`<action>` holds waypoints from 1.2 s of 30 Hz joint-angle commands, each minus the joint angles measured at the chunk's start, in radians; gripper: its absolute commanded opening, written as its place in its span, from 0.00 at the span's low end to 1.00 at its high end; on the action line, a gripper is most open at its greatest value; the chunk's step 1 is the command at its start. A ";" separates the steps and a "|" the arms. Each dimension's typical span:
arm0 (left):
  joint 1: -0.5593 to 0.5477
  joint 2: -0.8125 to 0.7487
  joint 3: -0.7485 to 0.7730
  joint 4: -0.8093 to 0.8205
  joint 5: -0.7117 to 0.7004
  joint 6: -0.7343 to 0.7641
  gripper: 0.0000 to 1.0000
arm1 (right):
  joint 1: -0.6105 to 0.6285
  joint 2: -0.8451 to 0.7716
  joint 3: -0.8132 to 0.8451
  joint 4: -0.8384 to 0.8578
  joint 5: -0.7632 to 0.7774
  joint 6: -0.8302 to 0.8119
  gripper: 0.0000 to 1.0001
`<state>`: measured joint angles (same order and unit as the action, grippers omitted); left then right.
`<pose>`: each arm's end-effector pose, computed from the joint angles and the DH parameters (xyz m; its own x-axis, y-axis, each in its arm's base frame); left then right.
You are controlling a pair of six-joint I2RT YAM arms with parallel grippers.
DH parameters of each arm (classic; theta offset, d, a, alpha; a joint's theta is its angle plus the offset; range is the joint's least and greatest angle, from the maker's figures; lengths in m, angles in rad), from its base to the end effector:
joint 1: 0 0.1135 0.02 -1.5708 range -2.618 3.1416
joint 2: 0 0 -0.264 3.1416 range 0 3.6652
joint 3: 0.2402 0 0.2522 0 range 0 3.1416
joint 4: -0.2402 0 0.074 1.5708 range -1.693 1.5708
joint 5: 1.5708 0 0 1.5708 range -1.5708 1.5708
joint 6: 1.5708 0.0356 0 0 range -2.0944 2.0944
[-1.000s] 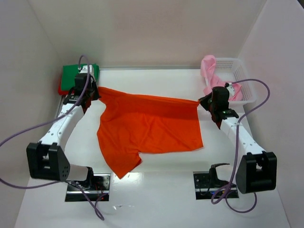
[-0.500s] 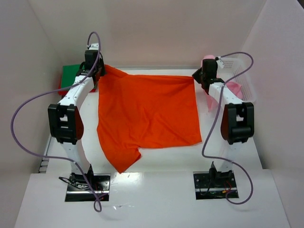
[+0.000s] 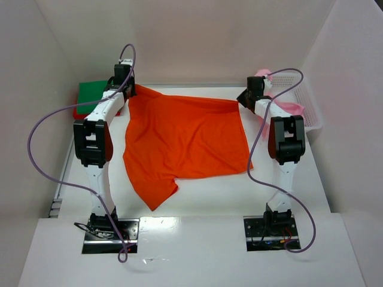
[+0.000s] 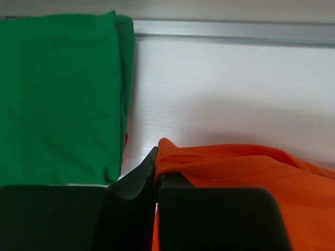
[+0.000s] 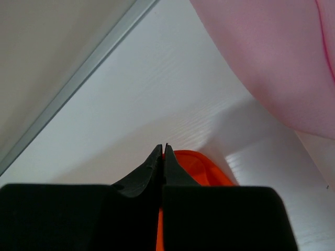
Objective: Fold and stack the t-shirts
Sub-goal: Flatten out the tshirt, then fold the flattened tshirt in 1/3 of the way
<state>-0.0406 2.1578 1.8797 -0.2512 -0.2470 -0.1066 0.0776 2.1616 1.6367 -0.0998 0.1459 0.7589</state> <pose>0.5118 -0.0121 0.2690 -0.4834 -0.0836 -0.8714 -0.2242 0.9741 0.0309 0.4966 0.0334 0.1980 -0.3950 0.6522 -0.6471 0.4309 0.7536 0.4965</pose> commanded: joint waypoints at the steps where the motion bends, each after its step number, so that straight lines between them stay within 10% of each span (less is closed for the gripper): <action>1: 0.007 0.013 0.108 0.024 -0.017 0.035 0.00 | -0.018 0.006 0.090 0.015 0.020 -0.027 0.00; 36: -0.064 -0.476 -0.635 -0.172 0.232 -0.266 0.00 | -0.018 -0.118 -0.135 0.028 -0.077 -0.136 0.00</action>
<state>-0.0921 1.7294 1.2873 -0.3843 -0.0525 -0.2977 0.0685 2.0659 1.4845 -0.0837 0.0635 0.6487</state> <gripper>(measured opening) 0.009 0.010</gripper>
